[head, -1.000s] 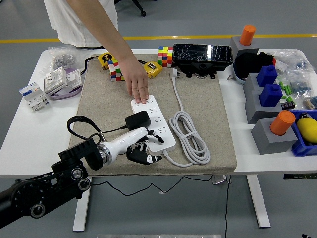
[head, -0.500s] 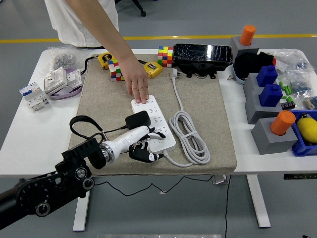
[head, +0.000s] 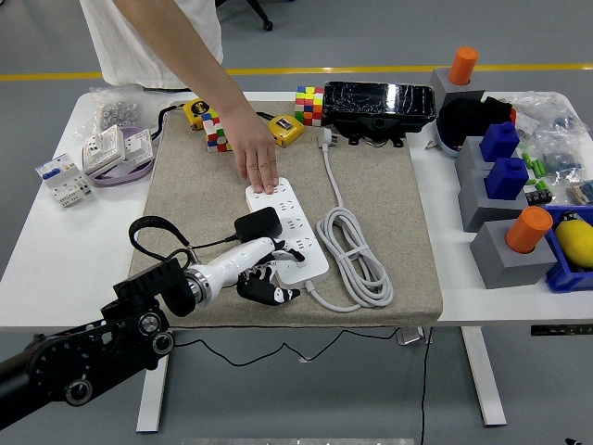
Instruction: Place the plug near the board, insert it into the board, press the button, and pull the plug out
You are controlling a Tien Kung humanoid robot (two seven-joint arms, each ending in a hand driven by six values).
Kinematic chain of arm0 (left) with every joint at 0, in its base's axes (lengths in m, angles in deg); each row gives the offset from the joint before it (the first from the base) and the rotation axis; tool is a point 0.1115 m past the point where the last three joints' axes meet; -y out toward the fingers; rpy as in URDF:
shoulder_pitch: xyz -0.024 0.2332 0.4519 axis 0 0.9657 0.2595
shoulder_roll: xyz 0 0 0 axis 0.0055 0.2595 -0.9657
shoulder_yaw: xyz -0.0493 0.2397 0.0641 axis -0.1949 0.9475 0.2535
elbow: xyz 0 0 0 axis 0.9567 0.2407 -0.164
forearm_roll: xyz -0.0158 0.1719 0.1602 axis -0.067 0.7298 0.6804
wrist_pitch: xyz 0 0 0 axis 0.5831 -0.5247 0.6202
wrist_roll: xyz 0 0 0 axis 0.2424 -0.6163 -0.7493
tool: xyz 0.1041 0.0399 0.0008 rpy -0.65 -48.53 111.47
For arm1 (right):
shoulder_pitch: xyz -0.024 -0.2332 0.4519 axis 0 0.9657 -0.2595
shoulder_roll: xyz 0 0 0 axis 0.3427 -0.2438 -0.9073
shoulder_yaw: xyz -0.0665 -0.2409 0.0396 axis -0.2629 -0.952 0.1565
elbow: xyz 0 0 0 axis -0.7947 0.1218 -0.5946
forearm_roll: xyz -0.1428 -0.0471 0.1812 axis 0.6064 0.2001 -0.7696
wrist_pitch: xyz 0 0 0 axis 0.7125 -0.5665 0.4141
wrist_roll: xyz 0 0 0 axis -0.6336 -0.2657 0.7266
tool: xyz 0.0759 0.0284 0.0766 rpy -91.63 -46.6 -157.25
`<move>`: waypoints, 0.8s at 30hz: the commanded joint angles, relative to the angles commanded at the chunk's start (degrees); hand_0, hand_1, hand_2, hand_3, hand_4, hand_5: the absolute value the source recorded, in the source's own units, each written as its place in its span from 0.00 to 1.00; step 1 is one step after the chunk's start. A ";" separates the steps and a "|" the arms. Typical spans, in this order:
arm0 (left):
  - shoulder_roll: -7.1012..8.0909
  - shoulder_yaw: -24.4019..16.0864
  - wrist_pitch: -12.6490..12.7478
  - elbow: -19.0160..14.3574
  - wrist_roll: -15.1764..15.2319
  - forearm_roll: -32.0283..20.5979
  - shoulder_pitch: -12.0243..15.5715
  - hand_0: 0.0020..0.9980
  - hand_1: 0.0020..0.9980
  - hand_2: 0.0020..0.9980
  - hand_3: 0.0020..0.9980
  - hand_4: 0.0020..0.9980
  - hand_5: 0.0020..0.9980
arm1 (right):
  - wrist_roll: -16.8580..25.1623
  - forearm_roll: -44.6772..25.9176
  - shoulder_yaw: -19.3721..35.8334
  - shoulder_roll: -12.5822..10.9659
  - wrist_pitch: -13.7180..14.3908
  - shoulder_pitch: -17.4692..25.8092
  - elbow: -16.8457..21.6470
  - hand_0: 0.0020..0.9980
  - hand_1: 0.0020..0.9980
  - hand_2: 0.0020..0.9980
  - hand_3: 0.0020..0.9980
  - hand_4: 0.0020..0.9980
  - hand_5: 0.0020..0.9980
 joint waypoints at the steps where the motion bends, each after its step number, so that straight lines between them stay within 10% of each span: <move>1: 0.05 0.05 -0.17 -0.03 -0.10 -0.06 0.06 0.08 0.05 0.13 0.72 0.78 0.24 | 0.01 0.00 0.06 0.03 0.01 0.02 0.00 0.58 0.64 0.62 0.55 0.90 0.43; 14: -0.27 -0.32 -1.17 0.23 -0.36 0.42 0.62 0.08 0.05 0.13 0.70 0.78 0.24 | 0.12 0.16 0.99 0.60 0.09 0.30 0.01 0.58 0.63 0.62 0.55 0.90 0.43; 23: -1.00 -2.30 12.98 1.58 17.44 -5.63 0.94 0.14 0.06 0.19 0.62 0.77 0.23 | 0.07 0.26 1.74 0.90 0.07 0.79 -0.07 0.58 0.63 0.62 0.55 0.90 0.43; 24: -1.21 -2.65 14.14 1.93 19.13 -6.15 0.79 0.22 0.16 0.36 0.59 0.77 0.22 | 0.06 0.26 1.80 0.94 0.07 0.85 -0.08 0.58 0.63 0.62 0.55 0.90 0.43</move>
